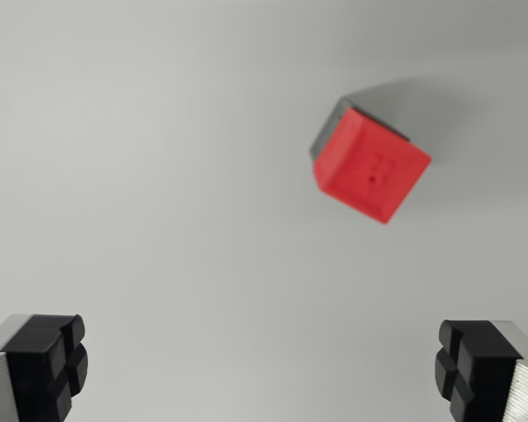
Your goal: Destack cube
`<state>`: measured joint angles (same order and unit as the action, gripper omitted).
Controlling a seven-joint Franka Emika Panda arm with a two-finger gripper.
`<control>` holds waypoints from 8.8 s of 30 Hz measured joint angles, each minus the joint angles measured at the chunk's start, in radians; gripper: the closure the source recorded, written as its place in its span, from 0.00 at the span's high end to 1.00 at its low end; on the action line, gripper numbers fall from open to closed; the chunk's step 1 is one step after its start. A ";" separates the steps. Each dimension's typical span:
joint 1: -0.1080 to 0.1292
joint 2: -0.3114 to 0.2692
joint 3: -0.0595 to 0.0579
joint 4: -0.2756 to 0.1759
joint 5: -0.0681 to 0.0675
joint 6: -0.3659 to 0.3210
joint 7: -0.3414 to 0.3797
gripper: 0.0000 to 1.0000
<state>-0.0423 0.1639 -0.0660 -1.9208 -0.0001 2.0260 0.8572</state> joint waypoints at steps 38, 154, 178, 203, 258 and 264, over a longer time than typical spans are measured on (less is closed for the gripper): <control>-0.012 0.026 -0.044 -0.097 0.016 0.145 0.146 1.00; -0.041 0.276 -0.079 -0.200 0.114 0.528 0.286 0.00; -0.063 0.269 -0.093 -0.120 0.104 0.444 0.250 0.00; -0.120 0.370 -0.091 0.044 0.110 0.380 0.171 0.00; -0.191 0.630 -0.061 0.245 0.133 0.430 0.096 0.00; -0.194 0.650 -0.057 0.251 0.133 0.443 0.096 0.00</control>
<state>-0.2361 0.8135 -0.1233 -1.6694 0.1329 2.4689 0.9531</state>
